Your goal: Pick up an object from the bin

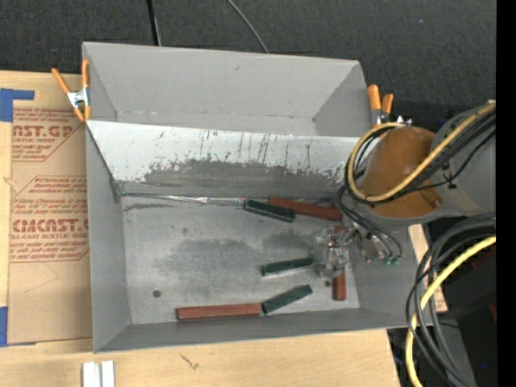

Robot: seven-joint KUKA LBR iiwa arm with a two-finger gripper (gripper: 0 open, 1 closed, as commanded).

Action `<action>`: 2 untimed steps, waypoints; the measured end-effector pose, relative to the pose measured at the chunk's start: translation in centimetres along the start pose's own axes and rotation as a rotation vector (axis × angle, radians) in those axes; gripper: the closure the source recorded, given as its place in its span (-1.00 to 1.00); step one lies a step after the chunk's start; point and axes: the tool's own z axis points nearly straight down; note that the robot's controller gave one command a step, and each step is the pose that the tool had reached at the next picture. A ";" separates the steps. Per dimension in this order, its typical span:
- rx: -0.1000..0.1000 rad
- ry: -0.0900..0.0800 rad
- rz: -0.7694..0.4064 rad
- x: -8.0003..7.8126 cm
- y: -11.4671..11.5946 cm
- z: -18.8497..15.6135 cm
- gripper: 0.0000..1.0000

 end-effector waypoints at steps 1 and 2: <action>0.001 -0.002 -0.001 -0.1 0.0 -0.1 -1.00; 0.001 -0.002 -0.001 -0.1 0.0 -0.1 -1.00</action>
Offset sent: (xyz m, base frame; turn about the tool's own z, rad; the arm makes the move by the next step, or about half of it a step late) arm 0.0000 0.0000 0.0000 0.0000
